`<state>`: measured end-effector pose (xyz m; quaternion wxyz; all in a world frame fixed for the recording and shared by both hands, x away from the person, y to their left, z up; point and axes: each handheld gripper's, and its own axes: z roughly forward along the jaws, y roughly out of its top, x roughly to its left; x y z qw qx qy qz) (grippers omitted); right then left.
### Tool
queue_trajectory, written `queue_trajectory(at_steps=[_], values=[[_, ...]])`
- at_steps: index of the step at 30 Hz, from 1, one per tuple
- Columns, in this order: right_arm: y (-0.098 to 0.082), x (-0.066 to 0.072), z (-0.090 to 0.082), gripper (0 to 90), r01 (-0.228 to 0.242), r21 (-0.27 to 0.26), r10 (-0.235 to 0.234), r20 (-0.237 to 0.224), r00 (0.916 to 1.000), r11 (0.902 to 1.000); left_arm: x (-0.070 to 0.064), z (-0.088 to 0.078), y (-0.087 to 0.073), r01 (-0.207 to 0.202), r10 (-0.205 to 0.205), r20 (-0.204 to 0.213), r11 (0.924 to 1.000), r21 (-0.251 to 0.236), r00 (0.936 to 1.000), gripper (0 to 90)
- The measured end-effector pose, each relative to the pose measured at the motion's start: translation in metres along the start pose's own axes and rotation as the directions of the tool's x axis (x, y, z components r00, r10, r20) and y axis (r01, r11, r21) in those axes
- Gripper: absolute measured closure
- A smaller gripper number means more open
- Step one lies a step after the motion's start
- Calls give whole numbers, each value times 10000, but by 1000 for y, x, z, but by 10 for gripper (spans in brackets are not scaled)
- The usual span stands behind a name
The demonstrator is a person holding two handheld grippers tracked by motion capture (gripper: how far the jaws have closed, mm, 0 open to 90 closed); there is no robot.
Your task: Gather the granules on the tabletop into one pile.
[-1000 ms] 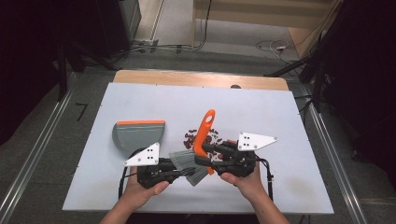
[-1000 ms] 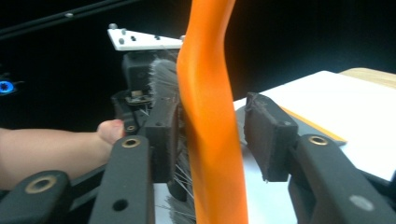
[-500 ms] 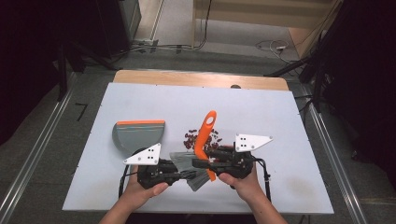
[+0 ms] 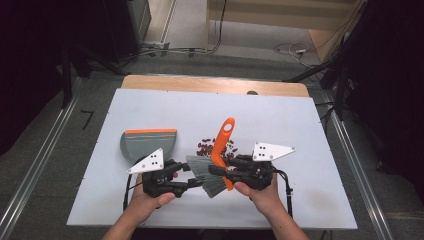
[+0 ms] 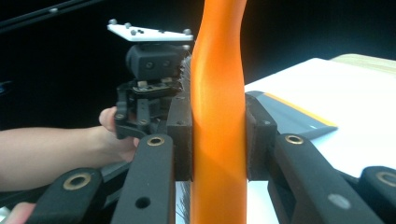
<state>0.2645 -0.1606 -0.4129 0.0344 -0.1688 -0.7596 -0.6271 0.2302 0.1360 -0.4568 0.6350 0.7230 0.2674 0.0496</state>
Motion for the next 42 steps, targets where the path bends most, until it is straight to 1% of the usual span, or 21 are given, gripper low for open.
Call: queue_trajectory(at_steps=[3, 6, 8, 9, 10, 14, 15, 16, 17, 19, 20, 24, 29, 31, 34, 35, 36, 37, 40, 41, 42], values=[[1, -4, -4, 683, -104, 13, 103, 466, 9989, 9999, 4, -8, -1, 141, -140, -833, 9999, 10, 9964, 205], [2, -6, -7, 683, -90, 248, 59, 1230, 9924, 9997, 7, -15, -2, 10, 31, -1568, 9997, 264, 9876, 92], [4, -8, -9, 683, -60, 489, -26, 1737, 9848, 9988, 10, -19, -4, 43, 29, -1889, 9993, 375, 9820, 62], [4, -8, -9, 683, -60, 489, -26, 1737, 9848, 9988, 10, -19, -4, 43, 29, -1889, 9993, 375, 9820, 31], [7, -13, -11, 683, -149, 801, -41, 2318, 9728, 9967, 12, -22, -6, 102, -7, -2130, 9990, 438, 9771, 23], [10, -20, -14, 684, -348, 1336, -109, 3271, 9449, 9904, 14, -27, -7, 196, -85, -2481, 9989, 421, 9687, 6], [10, -24, -16, 684, -466, 1437, -63, 3477, 9376, 9885, 15, -31, -8, 247, -150, -2699, 9992, 324, 9628, 0], [11, -28, -18, 684, -594, 1512, 7, 3618, 9323, 9867, 15, -31, -8, 247, -150, -2699, 9992, 324, 9628, 0], [11, -31, -20, 684, -747, 1573, 97, 3792, 9253, 9847, 16, -35, -8, 176, -72, -2950, 9993, 327, 9555, 0], [12, -37, -24, 684, -819, 1696, 51, 4102, 9120, 9821, 16, -38, -8, 162, -63, -3056, 9994, 297, 9521, 0], [13, -42, -26, 684, -965, 1730, 129, 4301, 9027, 9802, 18, -44, -7, 155, -72, -3276, 9996, 225, 9448, 0], [17, -58, -34, 684, -1475, 1790, 463, 4733, 8797, 9727, 20, -53, -7, 102, -34, -3545, 9998, 173, 9350, 0], [20, -80, -31, 684, -1963, 2455, 307, 5490, 8353, 9493, 25, -56, -9, 133, -33, -3837, 9996, 235, 9235, 0], [19, -90, -28, 684, -2172, 2746, 233, 5701, 8212, 9367, 26, -57, -9, 162, -54, -3886, 9996, 245, 9214, 0], [19, -102, -22, 684, -2459, 3046, 79, 6135, 7896, 9202, 26, -58, -9, 161, -46, -3918, 9995, 260, 9200, 0], [19, -102, -22, 684, -2459, 3046, 79, 6135, 7896, 9202, 26, -57, -9, 161, -37, -3915, 9995, 283, 9202, 0], [18, -105, -20, 684, -2550, 3125, 17, 6292, 7772, 9150, 26, -57, -10, 153, -25, -3917, 9995, 294, 9201, 0], [18, -111, -14, 684, -2695, 3365, -146, 6486, 7610, 9023, 26, -56, -10, 159, -20, -3905, 9994, 323, 9206, 0], [18, -116, -8, 684, -2861, 3619, -281, 6614, 7495, 8873, 23, -54, -11, 54, 137, -3907, 9988, 477, 9204, 0], [19, -120, -1, 684, -2974, 3954, -494, 6675, 7430, 8691, 23, -54, -10, 44, 136, -3889, 9990, 453, 9212, 0], [19, -122, 3, 684, -3001, 4097, -611, 6703, 7396, 8614, 23, -54, -10, 46, 126, -3883, 9990, 433, 9215, 0]])
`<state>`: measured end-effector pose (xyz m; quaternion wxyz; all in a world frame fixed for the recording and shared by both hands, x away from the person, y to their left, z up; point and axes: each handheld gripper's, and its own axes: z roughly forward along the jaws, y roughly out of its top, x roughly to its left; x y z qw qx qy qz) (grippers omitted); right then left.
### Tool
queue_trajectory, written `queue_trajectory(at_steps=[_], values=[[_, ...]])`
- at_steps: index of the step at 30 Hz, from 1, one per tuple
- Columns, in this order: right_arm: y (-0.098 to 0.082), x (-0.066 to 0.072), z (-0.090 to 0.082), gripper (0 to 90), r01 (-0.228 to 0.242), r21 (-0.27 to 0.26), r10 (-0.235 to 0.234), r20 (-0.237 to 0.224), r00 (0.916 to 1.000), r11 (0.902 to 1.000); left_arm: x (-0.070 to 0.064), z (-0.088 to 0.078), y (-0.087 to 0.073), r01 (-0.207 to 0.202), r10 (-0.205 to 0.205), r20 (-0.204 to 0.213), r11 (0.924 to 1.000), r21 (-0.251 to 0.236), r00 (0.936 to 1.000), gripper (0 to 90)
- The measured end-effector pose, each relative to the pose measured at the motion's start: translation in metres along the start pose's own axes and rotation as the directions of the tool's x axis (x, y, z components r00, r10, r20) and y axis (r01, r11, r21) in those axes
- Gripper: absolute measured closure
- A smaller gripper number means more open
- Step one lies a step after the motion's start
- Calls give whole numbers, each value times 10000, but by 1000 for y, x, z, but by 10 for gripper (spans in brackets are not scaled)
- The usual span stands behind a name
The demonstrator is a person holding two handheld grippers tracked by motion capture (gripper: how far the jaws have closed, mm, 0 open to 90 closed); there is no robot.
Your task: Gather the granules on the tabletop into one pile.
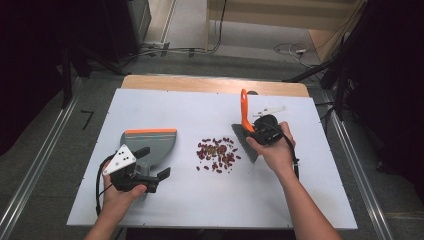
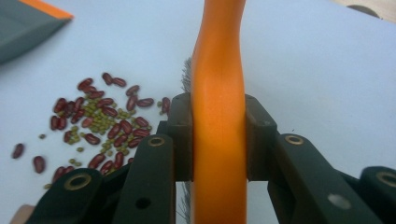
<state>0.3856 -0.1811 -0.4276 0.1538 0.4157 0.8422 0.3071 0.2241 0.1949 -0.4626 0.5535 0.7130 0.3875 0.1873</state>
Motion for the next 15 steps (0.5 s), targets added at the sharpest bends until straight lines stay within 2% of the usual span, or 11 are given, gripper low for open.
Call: queue_trajectory(at_steps=[2, 7, 15], values=[[4, 1, 4, 684, 43, 277, -47, 140, 9999, 9996, 0, -1, 0, 2, -2, -6, 10000, -13, 10000, 0], [10, 3, 11, 684, -32, 569, 6, 442, 9990, 9984, 2, -4, 0, 7, -8, -68, 9999, -104, 10000, 0], [18, 12, 23, 685, 295, 890, -362, 738, 9966, 9956, -1, -3, 0, -21, 20, -42, 10000, -69, 10000, 0]])
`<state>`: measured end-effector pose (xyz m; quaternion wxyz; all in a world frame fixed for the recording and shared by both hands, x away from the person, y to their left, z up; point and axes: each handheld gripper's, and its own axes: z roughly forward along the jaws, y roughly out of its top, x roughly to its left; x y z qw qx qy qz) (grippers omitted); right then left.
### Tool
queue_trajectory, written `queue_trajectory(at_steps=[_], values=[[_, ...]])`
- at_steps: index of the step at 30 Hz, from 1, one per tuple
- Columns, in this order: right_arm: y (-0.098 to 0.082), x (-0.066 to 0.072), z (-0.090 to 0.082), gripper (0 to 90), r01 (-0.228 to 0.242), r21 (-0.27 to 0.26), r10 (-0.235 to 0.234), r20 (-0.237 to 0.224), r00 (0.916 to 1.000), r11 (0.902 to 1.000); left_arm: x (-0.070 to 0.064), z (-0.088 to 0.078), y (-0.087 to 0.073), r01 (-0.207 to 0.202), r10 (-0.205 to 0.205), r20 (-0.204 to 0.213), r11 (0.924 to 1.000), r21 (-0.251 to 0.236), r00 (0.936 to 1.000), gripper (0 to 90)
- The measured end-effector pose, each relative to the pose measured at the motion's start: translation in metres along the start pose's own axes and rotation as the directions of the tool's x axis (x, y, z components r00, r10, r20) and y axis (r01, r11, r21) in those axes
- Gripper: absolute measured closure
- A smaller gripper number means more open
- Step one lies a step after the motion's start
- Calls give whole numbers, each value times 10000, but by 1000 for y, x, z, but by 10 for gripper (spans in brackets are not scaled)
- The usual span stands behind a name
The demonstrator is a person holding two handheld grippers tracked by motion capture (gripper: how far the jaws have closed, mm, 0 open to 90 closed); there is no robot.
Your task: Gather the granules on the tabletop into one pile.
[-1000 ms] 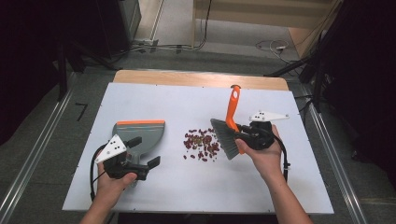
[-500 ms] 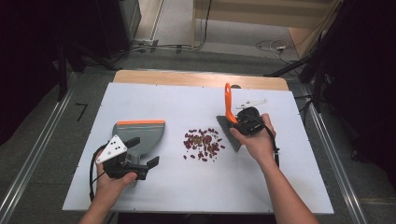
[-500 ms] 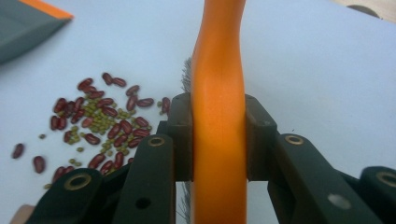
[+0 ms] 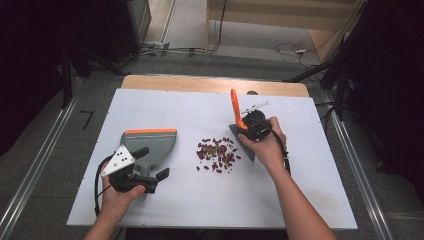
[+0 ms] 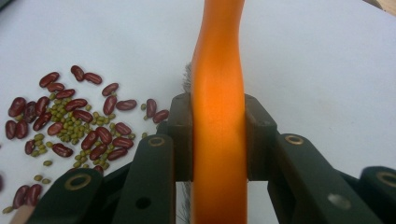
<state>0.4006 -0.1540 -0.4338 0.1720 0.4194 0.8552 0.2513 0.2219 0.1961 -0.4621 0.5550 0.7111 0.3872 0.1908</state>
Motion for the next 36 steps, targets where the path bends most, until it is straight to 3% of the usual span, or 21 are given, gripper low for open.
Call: queue_trajectory(at_steps=[9, 21, 36], values=[[4, 11, 10, 686, 223, 152, -227, 242, 9995, 9996, -2, 1, 0, -30, 30, 36, 10000, 2, 10000, 0], [6, 30, 14, 690, 731, 393, -719, -320, 9969, 9965, -3, 2, 0, -55, 55, 63, 10000, 68, 10000, 1], [0, 38, 5, 690, 1084, 370, -1040, -1039, 9891, 9934, -3, 4, -1, -68, 67, 60, 9998, 159, 10000, 1]])
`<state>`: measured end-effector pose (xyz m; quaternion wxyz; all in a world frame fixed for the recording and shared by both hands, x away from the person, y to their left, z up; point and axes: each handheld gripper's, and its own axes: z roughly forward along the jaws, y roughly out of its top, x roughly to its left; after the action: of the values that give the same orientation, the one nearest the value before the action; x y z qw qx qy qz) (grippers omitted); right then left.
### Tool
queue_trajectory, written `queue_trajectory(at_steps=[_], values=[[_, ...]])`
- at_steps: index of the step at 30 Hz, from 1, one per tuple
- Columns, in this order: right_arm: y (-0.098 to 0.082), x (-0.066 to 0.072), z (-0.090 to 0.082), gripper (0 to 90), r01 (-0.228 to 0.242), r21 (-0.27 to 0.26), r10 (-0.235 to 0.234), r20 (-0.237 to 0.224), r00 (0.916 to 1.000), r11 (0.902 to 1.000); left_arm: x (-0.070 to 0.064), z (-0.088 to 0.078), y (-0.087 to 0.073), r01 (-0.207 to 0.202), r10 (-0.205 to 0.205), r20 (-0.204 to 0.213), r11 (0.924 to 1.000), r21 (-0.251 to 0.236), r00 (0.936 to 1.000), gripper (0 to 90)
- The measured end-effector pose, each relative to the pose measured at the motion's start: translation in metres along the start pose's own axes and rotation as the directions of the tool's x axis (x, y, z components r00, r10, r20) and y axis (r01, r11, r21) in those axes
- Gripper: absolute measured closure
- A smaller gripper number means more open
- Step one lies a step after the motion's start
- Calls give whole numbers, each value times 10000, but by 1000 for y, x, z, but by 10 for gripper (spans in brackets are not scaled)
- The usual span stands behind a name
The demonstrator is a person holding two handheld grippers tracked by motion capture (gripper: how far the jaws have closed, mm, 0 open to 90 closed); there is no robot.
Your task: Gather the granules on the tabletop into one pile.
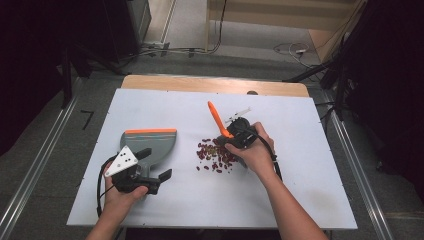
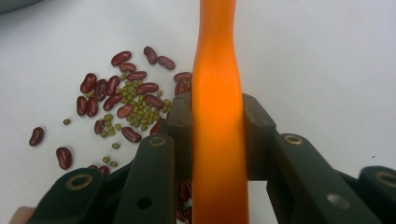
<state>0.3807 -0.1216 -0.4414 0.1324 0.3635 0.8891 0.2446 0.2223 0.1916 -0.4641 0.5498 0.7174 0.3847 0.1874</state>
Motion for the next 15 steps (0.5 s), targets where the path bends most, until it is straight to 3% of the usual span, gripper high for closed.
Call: queue_trajectory(at_steps=[5, 12, 13, 15], values=[[1, -8, -5, 690, -4, -403, -1, -124, 9999, 9992, 1, -1, 0, 40, -40, -18, 10000, -35, 10000, 1], [15, -14, -1, 689, 762, -656, -768, -66, 9970, 9949, 3, -2, 0, 129, -129, -77, 9999, -91, 9999, 2], [18, -15, 4, 690, 1169, -774, -1174, -15, 9931, 9901, 3, -2, 0, 117, -118, -91, 9999, -77, 9999, 2], [20, -15, 6, 689, 1402, -842, -1403, 57, 9901, 9865, 4, -3, 0, 120, -121, -81, 9999, -82, 9999, 1]])
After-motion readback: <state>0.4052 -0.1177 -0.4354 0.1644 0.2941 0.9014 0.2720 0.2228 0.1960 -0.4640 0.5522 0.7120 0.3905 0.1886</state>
